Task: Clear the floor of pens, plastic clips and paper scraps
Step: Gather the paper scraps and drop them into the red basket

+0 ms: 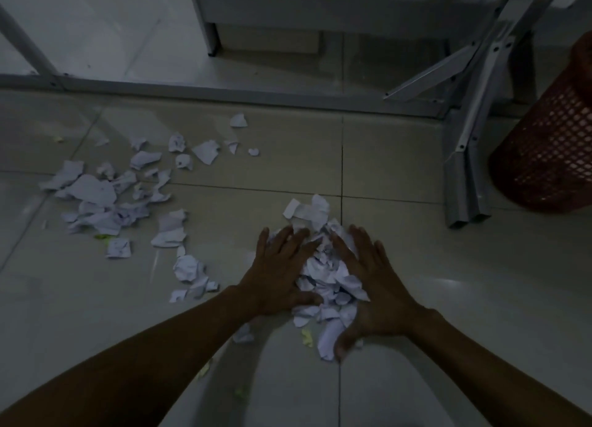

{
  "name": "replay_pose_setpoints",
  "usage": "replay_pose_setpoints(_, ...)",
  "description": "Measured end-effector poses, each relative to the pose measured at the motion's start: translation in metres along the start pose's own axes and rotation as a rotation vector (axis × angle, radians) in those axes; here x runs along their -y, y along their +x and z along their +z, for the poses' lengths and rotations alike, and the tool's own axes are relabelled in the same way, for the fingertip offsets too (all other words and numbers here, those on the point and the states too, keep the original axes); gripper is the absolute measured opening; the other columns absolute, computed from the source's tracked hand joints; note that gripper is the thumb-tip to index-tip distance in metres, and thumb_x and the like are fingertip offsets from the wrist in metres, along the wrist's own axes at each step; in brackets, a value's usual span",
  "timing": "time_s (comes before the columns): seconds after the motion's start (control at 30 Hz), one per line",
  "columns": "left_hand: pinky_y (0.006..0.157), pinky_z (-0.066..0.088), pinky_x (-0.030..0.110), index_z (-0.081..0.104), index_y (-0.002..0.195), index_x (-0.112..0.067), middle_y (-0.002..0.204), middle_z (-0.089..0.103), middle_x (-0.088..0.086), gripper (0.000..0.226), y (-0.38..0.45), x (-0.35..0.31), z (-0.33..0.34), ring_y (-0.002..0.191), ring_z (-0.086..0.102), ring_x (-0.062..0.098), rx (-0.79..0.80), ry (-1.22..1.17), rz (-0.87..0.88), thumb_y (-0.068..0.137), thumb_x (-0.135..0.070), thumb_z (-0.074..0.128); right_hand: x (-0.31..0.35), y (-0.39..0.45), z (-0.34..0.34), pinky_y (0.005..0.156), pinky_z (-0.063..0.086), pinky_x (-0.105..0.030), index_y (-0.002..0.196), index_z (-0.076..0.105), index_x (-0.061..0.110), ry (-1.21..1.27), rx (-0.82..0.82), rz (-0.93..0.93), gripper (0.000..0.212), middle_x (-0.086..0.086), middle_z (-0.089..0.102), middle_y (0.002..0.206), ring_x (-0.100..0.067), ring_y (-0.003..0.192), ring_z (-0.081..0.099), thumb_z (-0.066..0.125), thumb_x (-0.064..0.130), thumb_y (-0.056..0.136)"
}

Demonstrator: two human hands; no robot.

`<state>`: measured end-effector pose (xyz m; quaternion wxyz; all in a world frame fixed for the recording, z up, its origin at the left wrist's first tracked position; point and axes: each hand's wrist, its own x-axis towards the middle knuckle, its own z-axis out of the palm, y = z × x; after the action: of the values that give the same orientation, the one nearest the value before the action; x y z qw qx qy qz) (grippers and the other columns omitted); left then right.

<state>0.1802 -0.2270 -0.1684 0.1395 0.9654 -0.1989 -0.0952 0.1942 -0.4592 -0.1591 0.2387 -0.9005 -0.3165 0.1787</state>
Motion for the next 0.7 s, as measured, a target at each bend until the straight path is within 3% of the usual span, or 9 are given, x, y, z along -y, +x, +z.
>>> replay_pose_setpoints(0.1,0.113,-0.004,0.049,0.021,0.148,-0.020,0.153,0.034,0.009,0.079,-0.005,-0.014,0.012,0.142,0.025,0.030,-0.105,-0.075,-0.003,0.089,-0.072,0.024,0.004,0.005,0.011,0.118,-0.016,-0.047,0.153,-0.013,0.022,-0.041,-0.105,0.023,0.155,-0.007,-0.022,0.160,-0.022,0.147,-0.023,0.064,0.090,0.038)
replay_pose_setpoints(0.23,0.115,-0.004,0.041,0.036,0.141,-0.018,0.146,0.040,0.006,0.054,-0.012,-0.037,0.020,0.140,0.025,0.021,-0.219,-0.201,0.022,0.094,-0.046,0.034,0.007,0.016,0.026,0.117,0.010,-0.058,0.155,0.007,0.016,-0.151,-0.245,0.061,0.136,-0.014,0.007,0.162,-0.031,0.149,0.002,0.050,0.093,0.052)
replay_pose_setpoints(0.33,0.118,-0.006,0.035,0.042,0.140,-0.022,0.149,0.037,-0.007,0.054,-0.012,-0.047,0.019,0.144,0.020,0.008,-0.280,-0.356,0.062,0.086,-0.032,0.042,-0.001,0.023,0.035,0.115,0.015,-0.060,0.149,0.032,0.010,-0.030,-0.360,-0.057,0.117,-0.017,0.029,0.155,-0.034,0.146,0.020,0.042,0.091,0.065)
replay_pose_setpoints(0.4,0.118,-0.010,0.031,0.040,0.142,-0.026,0.151,0.029,-0.016,0.061,-0.010,-0.053,0.010,0.144,0.015,0.000,-0.270,-0.493,0.041,0.082,-0.029,0.046,-0.007,0.027,0.045,0.114,0.019,-0.061,0.147,0.033,0.014,-0.032,-0.426,-0.100,0.098,-0.013,0.035,0.152,-0.035,0.144,0.028,0.040,0.081,0.077)
replay_pose_setpoints(0.47,0.118,-0.007,0.026,0.045,0.139,-0.025,0.147,0.036,-0.018,0.053,-0.008,-0.055,0.001,0.140,0.025,-0.003,-0.252,-0.601,0.028,0.086,-0.023,0.049,-0.007,0.029,0.050,0.112,0.024,-0.061,0.146,0.033,0.013,-0.004,-0.482,-0.106,0.085,-0.009,0.037,0.150,-0.035,0.141,0.033,0.036,0.073,0.086)
replay_pose_setpoints(0.53,0.120,0.009,0.029,0.060,0.124,-0.019,0.129,0.059,-0.012,0.033,-0.005,-0.053,0.000,0.123,0.050,0.003,-0.291,-0.666,-0.014,0.092,-0.020,0.051,-0.005,0.030,0.051,0.113,0.024,-0.055,0.142,0.040,0.013,0.038,-0.513,-0.107,0.078,-0.010,0.043,0.146,-0.033,0.139,0.036,0.034,0.070,0.089)
replay_pose_setpoints(0.6,0.106,0.038,0.042,0.065,0.103,-0.011,0.102,0.068,-0.004,0.021,-0.002,-0.052,-0.001,0.096,0.063,0.012,-0.324,-0.671,-0.058,0.094,-0.026,0.052,-0.004,0.029,0.052,0.115,0.022,-0.047,0.140,0.039,0.018,0.110,-0.530,-0.111,0.072,-0.015,0.051,0.138,-0.033,0.134,0.040,0.032,0.069,0.089)
replay_pose_setpoints(0.63,0.091,0.048,0.040,0.065,0.097,-0.007,0.093,0.067,0.000,0.023,-0.002,-0.053,0.000,0.087,0.063,0.014,-0.366,-0.668,-0.070,0.094,-0.027,0.053,-0.005,0.029,0.052,0.114,0.022,-0.044,0.138,0.038,0.019,0.147,-0.525,-0.106,0.070,-0.017,0.054,0.135,-0.035,0.131,0.045,0.032,0.069,0.089)
replay_pose_setpoints(0.7,0.074,0.047,0.020,0.062,0.086,-0.005,0.081,0.061,-0.002,0.022,-0.001,-0.058,-0.002,0.075,0.057,0.009,-0.473,-0.681,-0.090,0.093,-0.024,0.054,-0.004,0.030,0.054,0.112,0.027,-0.042,0.134,0.048,0.017,0.183,-0.508,-0.070,0.066,-0.020,0.060,0.128,-0.039,0.122,0.054,0.036,0.065,0.091)
